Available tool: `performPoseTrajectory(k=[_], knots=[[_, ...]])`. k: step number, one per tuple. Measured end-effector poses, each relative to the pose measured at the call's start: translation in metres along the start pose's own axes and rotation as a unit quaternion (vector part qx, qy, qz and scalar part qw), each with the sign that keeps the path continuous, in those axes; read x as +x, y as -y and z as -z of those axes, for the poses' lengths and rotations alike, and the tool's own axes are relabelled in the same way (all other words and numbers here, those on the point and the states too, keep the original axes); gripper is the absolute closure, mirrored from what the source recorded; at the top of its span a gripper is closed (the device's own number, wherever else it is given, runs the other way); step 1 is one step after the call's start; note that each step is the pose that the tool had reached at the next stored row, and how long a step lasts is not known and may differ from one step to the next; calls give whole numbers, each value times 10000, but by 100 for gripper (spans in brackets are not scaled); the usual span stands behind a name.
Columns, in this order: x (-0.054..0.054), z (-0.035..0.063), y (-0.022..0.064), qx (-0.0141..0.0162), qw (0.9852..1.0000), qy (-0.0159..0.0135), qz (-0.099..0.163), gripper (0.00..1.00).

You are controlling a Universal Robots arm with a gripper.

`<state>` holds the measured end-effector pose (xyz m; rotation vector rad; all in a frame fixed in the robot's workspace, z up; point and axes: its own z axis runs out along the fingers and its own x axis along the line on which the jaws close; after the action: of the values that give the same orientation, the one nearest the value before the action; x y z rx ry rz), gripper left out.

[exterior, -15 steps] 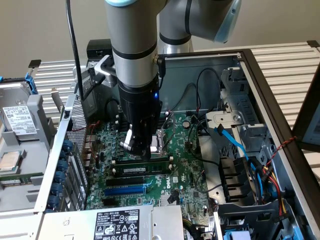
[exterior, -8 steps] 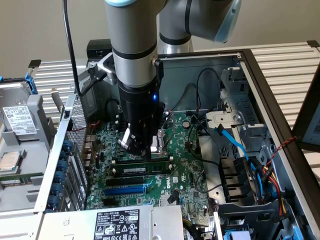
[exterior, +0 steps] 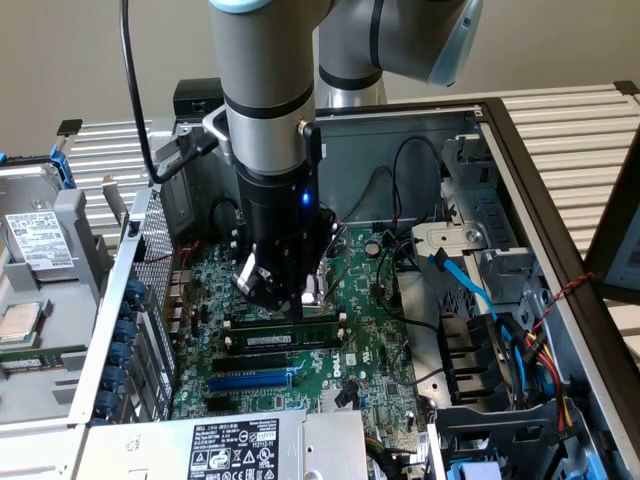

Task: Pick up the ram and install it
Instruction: 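Press down the ram until it locks into place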

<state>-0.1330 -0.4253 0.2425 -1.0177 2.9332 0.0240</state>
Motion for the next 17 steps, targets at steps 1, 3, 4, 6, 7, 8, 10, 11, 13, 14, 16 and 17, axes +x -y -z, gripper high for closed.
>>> performPoseTrajectory(k=[1, 3, 4, 6, 7, 8, 10, 11, 13, 14, 16, 17], knots=[[0, 0, 0, 4, 10000, 0, -85, 90], [0, -1, 0, 10, 9997, 1, -263, 90], [0, -1, 0, 14, 9994, 1, -352, 90], [0, -1, 0, 21, 9986, 1, -527, 90], [0, -2, 0, 25, 9981, 2, -614, 90], [0, -2, 0, 28, 9975, 2, -699, 90], [0, -2, 0, 35, 9962, 2, -874, 90], [0, -2, 0, 38, 9954, 2, -961, 90], [0, -3, 0, 45, 9935, 3, -1134, 90], [0, -3, 0, 49, 9925, 3, -1219, 90], [0, -4, 0, 56, 9902, 4, -1392, 90], [0, -4, 0, 59, 9890, 4, -1477, 90]])
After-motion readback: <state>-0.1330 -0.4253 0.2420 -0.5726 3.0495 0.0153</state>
